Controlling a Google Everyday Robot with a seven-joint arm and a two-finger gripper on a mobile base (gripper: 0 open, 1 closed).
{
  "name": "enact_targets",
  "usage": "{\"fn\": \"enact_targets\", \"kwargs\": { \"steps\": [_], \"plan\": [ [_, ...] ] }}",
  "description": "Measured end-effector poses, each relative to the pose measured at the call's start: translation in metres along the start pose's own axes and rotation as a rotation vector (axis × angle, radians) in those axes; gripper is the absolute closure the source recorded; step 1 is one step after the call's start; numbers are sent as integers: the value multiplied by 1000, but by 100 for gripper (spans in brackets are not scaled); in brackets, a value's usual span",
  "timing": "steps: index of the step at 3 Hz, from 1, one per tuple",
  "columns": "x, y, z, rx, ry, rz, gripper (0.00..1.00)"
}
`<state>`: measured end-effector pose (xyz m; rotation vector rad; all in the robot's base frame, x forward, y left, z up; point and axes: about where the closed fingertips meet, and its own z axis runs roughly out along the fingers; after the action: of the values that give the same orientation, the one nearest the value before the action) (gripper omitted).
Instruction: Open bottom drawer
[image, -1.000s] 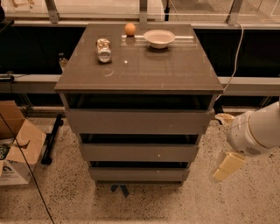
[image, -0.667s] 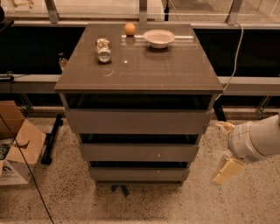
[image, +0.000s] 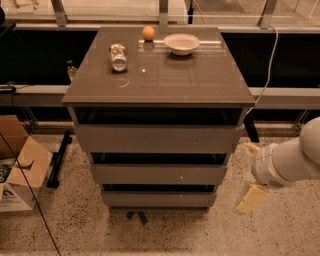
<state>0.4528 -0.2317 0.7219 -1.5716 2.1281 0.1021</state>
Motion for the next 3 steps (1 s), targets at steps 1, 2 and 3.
{"fn": "enact_targets", "kwargs": {
  "steps": [1,2,3],
  "plan": [
    [11,10,32,-7,25,13,0],
    [29,16,68,-9,19,38,0],
    [54,12,106,0,-23,96,0]
  ]
}}
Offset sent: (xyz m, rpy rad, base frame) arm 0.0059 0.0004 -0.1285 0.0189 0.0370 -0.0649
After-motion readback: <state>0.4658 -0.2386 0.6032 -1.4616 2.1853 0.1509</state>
